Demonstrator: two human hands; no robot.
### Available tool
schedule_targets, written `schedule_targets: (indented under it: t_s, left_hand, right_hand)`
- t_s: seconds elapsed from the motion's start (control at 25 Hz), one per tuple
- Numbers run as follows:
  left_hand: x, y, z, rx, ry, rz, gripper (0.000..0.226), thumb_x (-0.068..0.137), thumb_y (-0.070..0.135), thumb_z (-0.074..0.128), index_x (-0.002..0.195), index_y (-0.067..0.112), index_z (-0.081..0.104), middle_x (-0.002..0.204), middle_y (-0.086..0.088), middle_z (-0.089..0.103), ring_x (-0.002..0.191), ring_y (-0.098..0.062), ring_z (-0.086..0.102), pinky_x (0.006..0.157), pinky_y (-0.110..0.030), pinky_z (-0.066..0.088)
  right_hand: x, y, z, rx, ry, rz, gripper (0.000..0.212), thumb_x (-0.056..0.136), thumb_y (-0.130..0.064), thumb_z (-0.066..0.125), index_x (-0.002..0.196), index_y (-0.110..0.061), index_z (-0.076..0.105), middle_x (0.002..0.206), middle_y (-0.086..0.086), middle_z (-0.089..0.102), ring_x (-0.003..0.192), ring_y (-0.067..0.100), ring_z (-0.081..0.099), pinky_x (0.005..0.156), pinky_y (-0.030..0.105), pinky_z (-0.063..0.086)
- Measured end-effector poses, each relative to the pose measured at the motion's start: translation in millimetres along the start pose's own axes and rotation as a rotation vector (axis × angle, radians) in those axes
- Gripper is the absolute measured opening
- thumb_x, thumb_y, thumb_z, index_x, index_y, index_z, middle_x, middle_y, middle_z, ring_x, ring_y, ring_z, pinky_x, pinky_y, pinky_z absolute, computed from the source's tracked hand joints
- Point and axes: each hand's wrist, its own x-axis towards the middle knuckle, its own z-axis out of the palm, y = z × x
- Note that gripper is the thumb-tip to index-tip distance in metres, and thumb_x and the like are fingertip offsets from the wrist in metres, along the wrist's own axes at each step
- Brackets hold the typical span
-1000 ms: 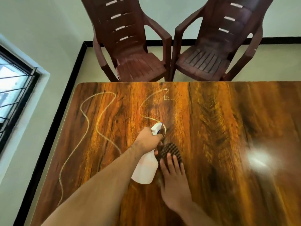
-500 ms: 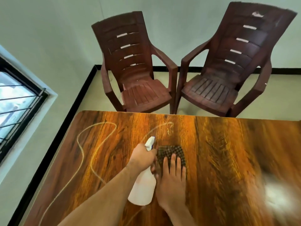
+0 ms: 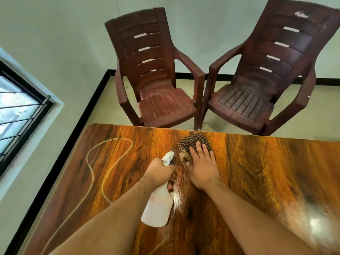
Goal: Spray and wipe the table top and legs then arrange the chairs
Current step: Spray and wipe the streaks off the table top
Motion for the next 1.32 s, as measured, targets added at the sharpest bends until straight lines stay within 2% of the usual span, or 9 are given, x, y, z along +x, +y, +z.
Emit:
schedule_targets:
  t_s: [0.2, 0.4, 0.52, 0.64, 0.76, 0.92, 1.04, 1.2, 1.32]
  left_hand:
    - [-1.2, -2.6, -3.4, -0.054, -0.047, -0.011, 0.022, 0.097, 0.012, 0.06, 0.111, 0.002, 0.047, 0.086, -0.016, 0.075, 0.041, -0.018, 0.059, 0.046, -0.03, 0.053]
    - [-3.7, -1.1, -5.0, -0.02, -0.055, 0.016, 0.017, 0.097, 0.009, 0.058, 0.081, 0.006, 0.054, 0.081, -0.017, 0.071, 0.042, -0.02, 0.057, 0.05, -0.032, 0.054]
    - [-2.1, -6.0, -4.6, -0.025, -0.05, 0.013, 0.009, 0.097, 0.01, 0.059, 0.094, 0.004, 0.054, 0.081, -0.016, 0.073, 0.042, -0.02, 0.058, 0.049, -0.034, 0.054]
    - [0.4, -11.0, -3.4, -0.048, -0.038, -0.007, 0.02, 0.098, 0.012, 0.06, 0.098, 0.017, 0.04, 0.092, -0.018, 0.076, 0.045, -0.018, 0.06, 0.052, -0.033, 0.056]
    - [0.6, -11.4, -3.8, 0.005, -0.03, -0.001, 0.025, 0.098, 0.014, 0.061, 0.115, 0.004, 0.046, 0.085, -0.014, 0.075, 0.042, -0.014, 0.06, 0.047, -0.027, 0.053]
    - [4.8, -14.5, -4.3, 0.003, -0.025, -0.009, 0.036, 0.098, 0.016, 0.062, 0.124, -0.005, 0.05, 0.079, -0.012, 0.074, 0.041, -0.014, 0.06, 0.048, -0.026, 0.053]
    - [5.0, -13.9, -7.6, -0.006, -0.033, -0.017, 0.032, 0.097, 0.017, 0.063, 0.119, 0.0, 0.048, 0.084, -0.012, 0.074, 0.043, -0.014, 0.061, 0.051, -0.028, 0.055]
    - [-0.6, -17.0, -12.1, -0.022, 0.003, -0.03, 0.03, 0.093, 0.017, 0.065, 0.115, 0.001, 0.051, 0.084, -0.014, 0.073, 0.045, -0.017, 0.061, 0.053, -0.033, 0.056]
    - [0.4, -24.8, -21.1, -0.03, 0.026, -0.028, 0.031, 0.091, 0.017, 0.067, 0.115, 0.002, 0.054, 0.091, -0.017, 0.074, 0.053, -0.021, 0.064, 0.061, -0.04, 0.059]
  right_hand:
    - [5.7, 8.3, -5.9, -0.012, -0.047, -0.09, 0.061, 0.104, -0.046, 0.028, 0.16, -0.029, 0.008, 0.167, -0.004, -0.008, 0.153, 0.017, -0.013, 0.122, 0.04, -0.009]
    - [18.9, 25.8, -9.0, -0.027, -0.033, -0.065, 0.058, 0.105, -0.043, 0.029, 0.159, -0.032, 0.011, 0.168, -0.007, -0.003, 0.154, 0.014, -0.007, 0.123, 0.041, -0.005]
    - [23.3, 35.5, -10.7, -0.044, -0.051, -0.147, 0.058, 0.105, -0.042, 0.031, 0.159, -0.033, 0.012, 0.167, -0.009, -0.002, 0.154, 0.013, -0.006, 0.125, 0.041, -0.003]
    - [29.5, 35.3, -15.6, 0.024, 0.021, 0.027, 0.058, 0.106, -0.04, 0.029, 0.16, -0.029, 0.011, 0.168, -0.002, -0.003, 0.154, 0.019, -0.003, 0.124, 0.04, -0.001]
    - [33.8, 42.9, -18.7, 0.001, -0.034, -0.064, 0.059, 0.105, -0.042, 0.031, 0.16, -0.031, 0.012, 0.167, -0.003, -0.003, 0.154, 0.019, -0.002, 0.125, 0.039, 0.004]
    - [58.5, 25.2, -28.8, 0.111, 0.081, 0.339, 0.062, 0.105, -0.038, 0.032, 0.16, -0.022, 0.011, 0.168, 0.008, -0.002, 0.155, 0.029, 0.0, 0.124, 0.043, 0.003]
    - [66.5, -0.6, -21.1, 0.068, -0.037, -0.004, 0.059, 0.105, -0.041, 0.032, 0.16, -0.031, 0.012, 0.168, 0.001, -0.005, 0.155, 0.022, -0.004, 0.124, 0.042, 0.0]
    - [93.3, -14.0, -28.4, 0.139, -0.019, 0.133, 0.06, 0.104, -0.039, 0.033, 0.16, -0.028, 0.013, 0.169, 0.004, -0.002, 0.155, 0.026, -0.003, 0.125, 0.049, 0.002]
    - [95.8, -31.3, -25.8, 0.041, -0.138, -0.214, 0.06, 0.104, -0.036, 0.039, 0.159, -0.034, 0.014, 0.168, -0.003, -0.004, 0.154, 0.019, -0.005, 0.126, 0.046, 0.002]
